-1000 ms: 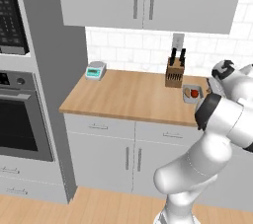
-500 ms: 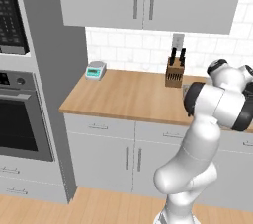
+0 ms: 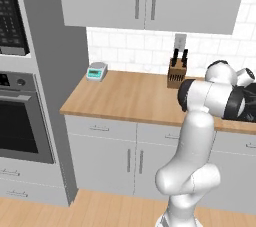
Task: Take the meat container that has the fish and place it on the second highest rack of the freezer. Then take the vegetable container that has the tomato and sweet potato and place it on the highest rack of the freezer.
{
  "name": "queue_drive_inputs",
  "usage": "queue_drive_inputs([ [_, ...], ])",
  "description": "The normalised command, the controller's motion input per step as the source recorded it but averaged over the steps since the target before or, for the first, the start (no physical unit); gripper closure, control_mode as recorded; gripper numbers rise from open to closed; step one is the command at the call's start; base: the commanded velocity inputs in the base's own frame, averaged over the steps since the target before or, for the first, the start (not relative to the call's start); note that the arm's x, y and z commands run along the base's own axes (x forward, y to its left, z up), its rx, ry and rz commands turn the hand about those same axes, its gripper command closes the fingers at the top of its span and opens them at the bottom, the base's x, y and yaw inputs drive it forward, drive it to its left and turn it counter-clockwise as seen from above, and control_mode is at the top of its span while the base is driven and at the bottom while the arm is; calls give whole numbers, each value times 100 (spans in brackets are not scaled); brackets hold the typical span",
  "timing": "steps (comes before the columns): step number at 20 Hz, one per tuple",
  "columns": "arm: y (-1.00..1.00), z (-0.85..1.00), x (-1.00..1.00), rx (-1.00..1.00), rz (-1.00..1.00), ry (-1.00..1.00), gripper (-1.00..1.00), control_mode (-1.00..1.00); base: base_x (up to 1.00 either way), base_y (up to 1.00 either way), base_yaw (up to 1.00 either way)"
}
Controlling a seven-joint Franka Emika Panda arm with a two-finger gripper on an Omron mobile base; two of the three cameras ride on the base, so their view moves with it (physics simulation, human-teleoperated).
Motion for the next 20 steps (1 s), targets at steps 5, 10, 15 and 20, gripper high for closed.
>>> queue_drive_inputs([
  [5,-12,-21,29,0,0,0,-100,-100,0,0,0],
  [10,-6,-17,41,0,0,0,-100,-100,0,0,0],
  [15,-6,-15,38,0,0,0,-100,-100,0,0,0],
  [20,-13,-20,25,0,0,0,-100,-100,0,0,0],
])
